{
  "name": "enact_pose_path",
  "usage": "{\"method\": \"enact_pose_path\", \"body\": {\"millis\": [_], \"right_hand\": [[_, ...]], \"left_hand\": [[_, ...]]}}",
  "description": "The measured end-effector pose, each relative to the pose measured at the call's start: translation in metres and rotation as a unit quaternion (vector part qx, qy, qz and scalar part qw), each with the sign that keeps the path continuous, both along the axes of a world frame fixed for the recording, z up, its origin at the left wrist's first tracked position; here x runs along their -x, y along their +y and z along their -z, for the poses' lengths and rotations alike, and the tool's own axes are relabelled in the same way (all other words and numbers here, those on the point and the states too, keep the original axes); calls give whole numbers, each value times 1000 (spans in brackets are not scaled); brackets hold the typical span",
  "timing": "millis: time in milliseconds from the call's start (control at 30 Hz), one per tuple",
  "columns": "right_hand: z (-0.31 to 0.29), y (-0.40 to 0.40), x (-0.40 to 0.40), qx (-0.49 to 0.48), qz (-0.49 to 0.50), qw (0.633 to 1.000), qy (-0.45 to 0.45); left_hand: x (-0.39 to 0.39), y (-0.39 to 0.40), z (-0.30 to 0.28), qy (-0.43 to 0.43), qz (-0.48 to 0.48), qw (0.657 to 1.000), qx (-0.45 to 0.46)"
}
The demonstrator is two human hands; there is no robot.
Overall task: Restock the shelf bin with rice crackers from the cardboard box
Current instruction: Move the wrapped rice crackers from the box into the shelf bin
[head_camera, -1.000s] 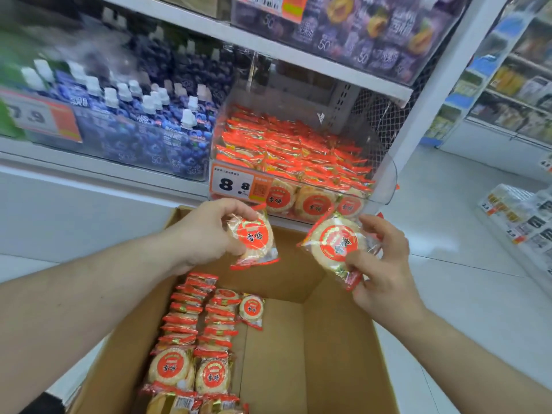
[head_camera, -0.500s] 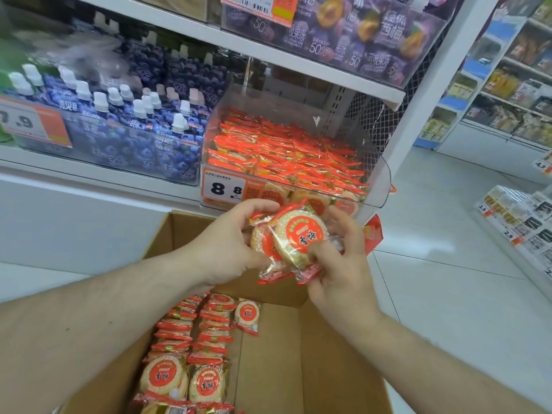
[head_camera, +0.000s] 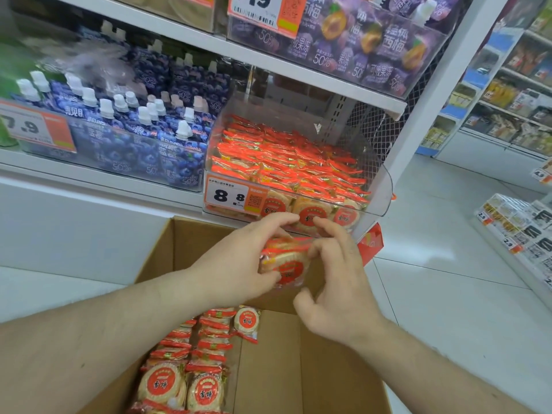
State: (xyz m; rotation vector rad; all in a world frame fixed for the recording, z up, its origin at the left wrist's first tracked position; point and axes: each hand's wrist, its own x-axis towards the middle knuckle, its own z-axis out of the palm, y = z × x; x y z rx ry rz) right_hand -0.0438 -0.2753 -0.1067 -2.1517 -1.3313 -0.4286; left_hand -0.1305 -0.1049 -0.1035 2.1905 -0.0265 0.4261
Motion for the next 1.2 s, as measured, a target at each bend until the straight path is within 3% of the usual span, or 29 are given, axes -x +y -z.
{"method": "enact_pose_path", "body": {"millis": [100, 200, 333, 433, 533, 600, 667, 733, 867, 1000, 1200], "right_hand": [[-4, 0, 0, 48, 9, 998, -51], [-3, 3, 2, 113, 2, 987, -109], [-8, 2, -3, 163, -48, 984, -50], [-30, -6, -19, 132, -52, 990, 8], [-76, -15, -44, 85, 5, 996, -7], [-108, -17, -61, 122, 53, 988, -74], [-132, -13, -76, 217, 126, 949, -189], [-145, -4, -86, 329, 186, 884, -275], [-149, 21, -96, 451, 188, 814, -315], [-137, 39, -115, 500, 160, 807, -272], [-121, 34, -152, 460, 158, 873, -20]], "left_hand": [[1, -3, 0, -10, 8, 992, -126], [3, -7, -1, -42, 14, 982, -185], [3, -11, -2, -64, 23, 982, -177], [-4, -6, -9, -110, 2, 983, -144], [-15, 2, -22, -100, -54, 976, -187], [-21, 5, -25, -71, -79, 963, -247], [-26, 7, -25, -12, -94, 948, -303], [-31, 8, -22, 46, -100, 935, -338], [-37, 9, -16, 117, -95, 918, -366], [-38, 15, -15, 157, -98, 914, -361], [-41, 19, -12, 165, -99, 913, -360]]}}
